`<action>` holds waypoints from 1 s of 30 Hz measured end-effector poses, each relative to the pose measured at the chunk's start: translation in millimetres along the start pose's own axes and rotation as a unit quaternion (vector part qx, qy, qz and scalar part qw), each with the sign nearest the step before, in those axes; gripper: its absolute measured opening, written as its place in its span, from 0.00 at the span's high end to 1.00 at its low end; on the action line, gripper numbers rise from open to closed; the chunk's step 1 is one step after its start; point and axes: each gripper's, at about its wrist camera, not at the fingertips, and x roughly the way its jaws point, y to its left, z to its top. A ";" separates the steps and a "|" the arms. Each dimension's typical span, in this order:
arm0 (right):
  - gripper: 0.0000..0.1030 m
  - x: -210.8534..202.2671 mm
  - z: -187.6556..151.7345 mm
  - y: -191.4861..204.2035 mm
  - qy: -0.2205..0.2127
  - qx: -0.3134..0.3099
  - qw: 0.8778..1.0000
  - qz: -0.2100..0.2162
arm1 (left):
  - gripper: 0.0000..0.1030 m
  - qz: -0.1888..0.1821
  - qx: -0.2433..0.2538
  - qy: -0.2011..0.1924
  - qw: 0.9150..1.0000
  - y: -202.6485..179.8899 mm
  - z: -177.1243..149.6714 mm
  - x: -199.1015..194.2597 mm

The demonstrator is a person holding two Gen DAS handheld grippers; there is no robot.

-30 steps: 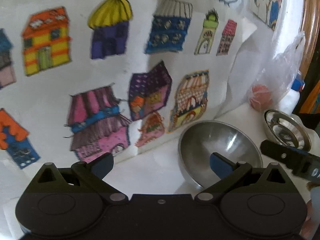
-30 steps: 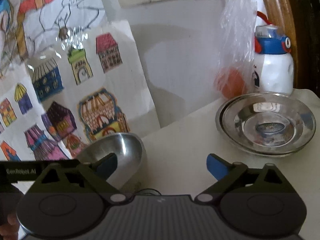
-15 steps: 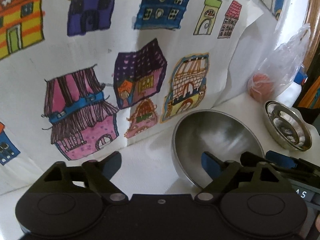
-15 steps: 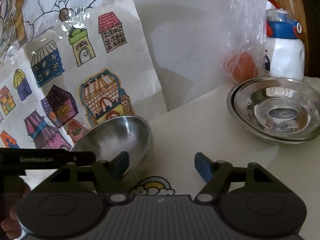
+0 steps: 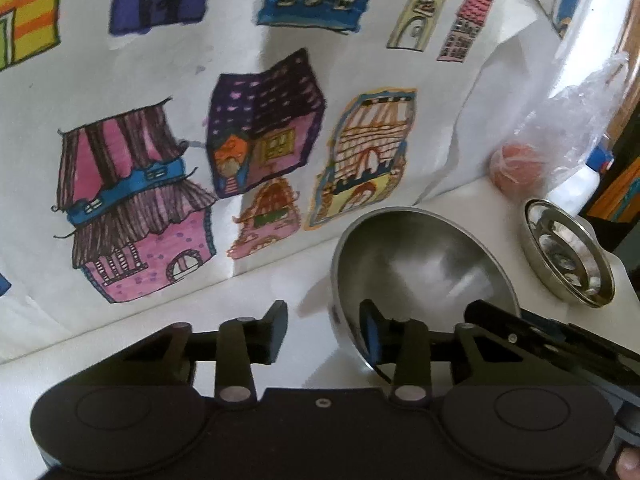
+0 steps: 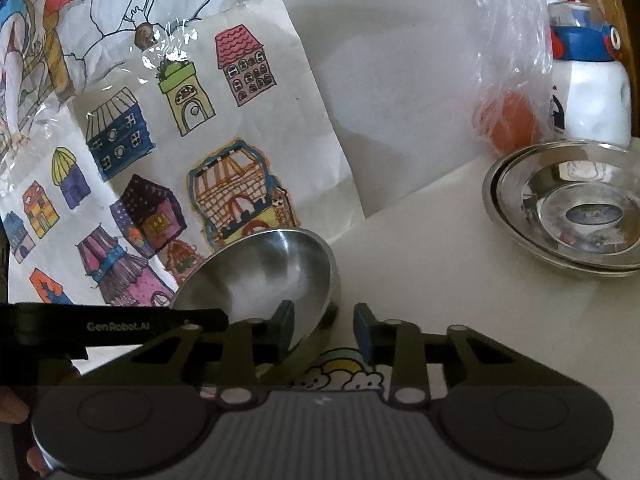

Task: Organize plates and bowls
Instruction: 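Close both grippers on the steel mixing bowl rim and lift it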

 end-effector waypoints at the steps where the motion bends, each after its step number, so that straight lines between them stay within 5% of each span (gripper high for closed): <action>1: 0.72 0.0 0.1 0.2 0.002 0.002 1.000 0.002 | 0.66 -0.001 0.002 0.000 1.000 -1.8 -0.1 -0.7; 5: 0.75 0.2 -0.1 -1.1 0.004 0.013 1.000 0.004 | 0.80 -0.009 0.009 0.001 1.000 -9.6 -0.7 -3.2; 19: 0.87 -21.2 7.1 -6.2 -0.059 0.042 0.997 0.012 | 0.90 0.012 -0.014 -0.038 0.999 -21.3 4.5 -20.1; 30: 0.87 -96.9 3.6 13.8 -0.107 0.029 0.994 0.011 | 0.90 0.001 -0.023 -0.101 0.995 -45.9 -0.3 -79.8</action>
